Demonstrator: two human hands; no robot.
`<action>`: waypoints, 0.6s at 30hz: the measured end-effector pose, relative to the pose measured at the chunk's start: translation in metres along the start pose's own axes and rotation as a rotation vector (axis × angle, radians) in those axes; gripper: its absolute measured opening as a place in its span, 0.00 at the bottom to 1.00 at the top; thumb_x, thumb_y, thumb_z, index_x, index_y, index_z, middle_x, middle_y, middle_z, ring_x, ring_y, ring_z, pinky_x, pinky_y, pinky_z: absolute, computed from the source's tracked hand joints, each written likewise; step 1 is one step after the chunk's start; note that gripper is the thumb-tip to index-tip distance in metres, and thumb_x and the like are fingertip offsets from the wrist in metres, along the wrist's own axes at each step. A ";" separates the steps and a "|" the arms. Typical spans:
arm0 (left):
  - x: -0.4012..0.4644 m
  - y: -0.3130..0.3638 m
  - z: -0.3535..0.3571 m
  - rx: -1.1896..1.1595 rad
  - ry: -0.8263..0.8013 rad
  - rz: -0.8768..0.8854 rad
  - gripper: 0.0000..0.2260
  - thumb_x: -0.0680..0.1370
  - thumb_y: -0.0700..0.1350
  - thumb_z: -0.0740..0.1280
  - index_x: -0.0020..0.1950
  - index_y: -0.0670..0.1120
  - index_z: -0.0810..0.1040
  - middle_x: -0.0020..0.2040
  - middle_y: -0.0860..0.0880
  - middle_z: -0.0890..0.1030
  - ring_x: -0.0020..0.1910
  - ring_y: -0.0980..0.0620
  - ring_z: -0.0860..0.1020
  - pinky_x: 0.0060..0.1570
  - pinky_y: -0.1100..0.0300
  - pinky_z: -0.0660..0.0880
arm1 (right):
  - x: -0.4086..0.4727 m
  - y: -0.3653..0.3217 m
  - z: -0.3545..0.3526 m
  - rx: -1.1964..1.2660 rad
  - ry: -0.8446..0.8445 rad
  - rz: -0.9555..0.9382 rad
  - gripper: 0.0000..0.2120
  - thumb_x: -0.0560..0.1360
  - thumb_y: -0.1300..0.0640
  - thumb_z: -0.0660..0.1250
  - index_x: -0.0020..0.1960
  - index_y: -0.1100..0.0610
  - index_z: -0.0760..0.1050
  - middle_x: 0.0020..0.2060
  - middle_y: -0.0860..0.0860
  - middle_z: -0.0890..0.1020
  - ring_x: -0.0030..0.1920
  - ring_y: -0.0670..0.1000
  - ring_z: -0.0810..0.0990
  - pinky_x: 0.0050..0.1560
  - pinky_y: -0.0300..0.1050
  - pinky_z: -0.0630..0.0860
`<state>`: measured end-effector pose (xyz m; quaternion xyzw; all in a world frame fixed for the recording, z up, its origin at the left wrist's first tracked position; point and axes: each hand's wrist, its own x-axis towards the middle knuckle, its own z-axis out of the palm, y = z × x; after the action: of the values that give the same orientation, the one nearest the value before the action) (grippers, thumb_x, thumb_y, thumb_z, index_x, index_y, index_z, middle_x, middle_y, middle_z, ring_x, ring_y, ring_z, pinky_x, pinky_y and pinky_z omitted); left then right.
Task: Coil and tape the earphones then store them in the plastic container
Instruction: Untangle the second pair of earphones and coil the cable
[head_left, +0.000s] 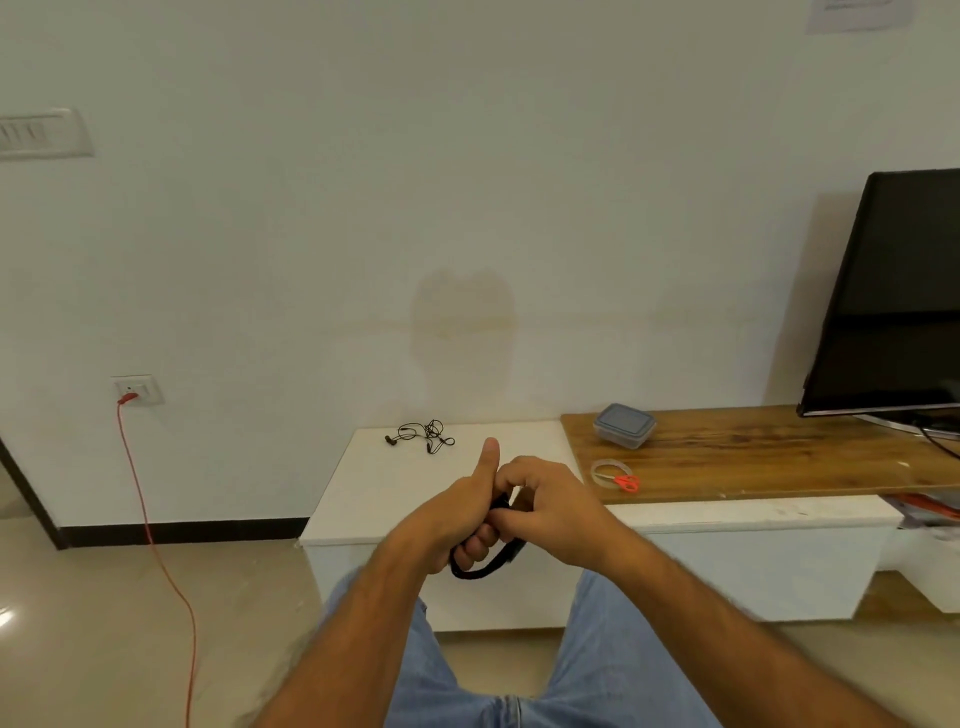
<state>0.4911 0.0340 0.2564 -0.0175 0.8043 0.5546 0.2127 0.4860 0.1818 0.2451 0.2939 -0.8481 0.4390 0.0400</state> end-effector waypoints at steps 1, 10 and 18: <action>0.003 -0.002 0.000 0.007 0.018 -0.009 0.33 0.74 0.73 0.42 0.35 0.46 0.67 0.24 0.52 0.62 0.22 0.57 0.58 0.21 0.65 0.56 | 0.001 0.002 0.002 0.019 0.002 0.013 0.13 0.72 0.60 0.72 0.39 0.43 0.75 0.41 0.44 0.79 0.32 0.41 0.76 0.36 0.34 0.73; 0.037 -0.013 -0.008 0.070 0.099 0.034 0.42 0.77 0.70 0.41 0.57 0.36 0.78 0.25 0.52 0.63 0.23 0.56 0.59 0.23 0.63 0.57 | 0.016 0.029 0.017 0.304 0.027 0.119 0.06 0.73 0.67 0.69 0.46 0.61 0.83 0.38 0.58 0.84 0.34 0.47 0.81 0.39 0.41 0.79; 0.095 -0.043 -0.020 0.062 0.005 0.044 0.31 0.83 0.61 0.46 0.47 0.39 0.78 0.29 0.49 0.72 0.24 0.56 0.67 0.26 0.62 0.65 | 0.047 0.094 0.043 0.489 -0.018 0.289 0.03 0.74 0.67 0.69 0.46 0.66 0.81 0.35 0.59 0.84 0.34 0.52 0.81 0.39 0.45 0.79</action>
<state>0.4100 0.0193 0.1894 0.0052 0.8218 0.5339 0.1989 0.4048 0.1686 0.1664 0.1749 -0.7505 0.6290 -0.1023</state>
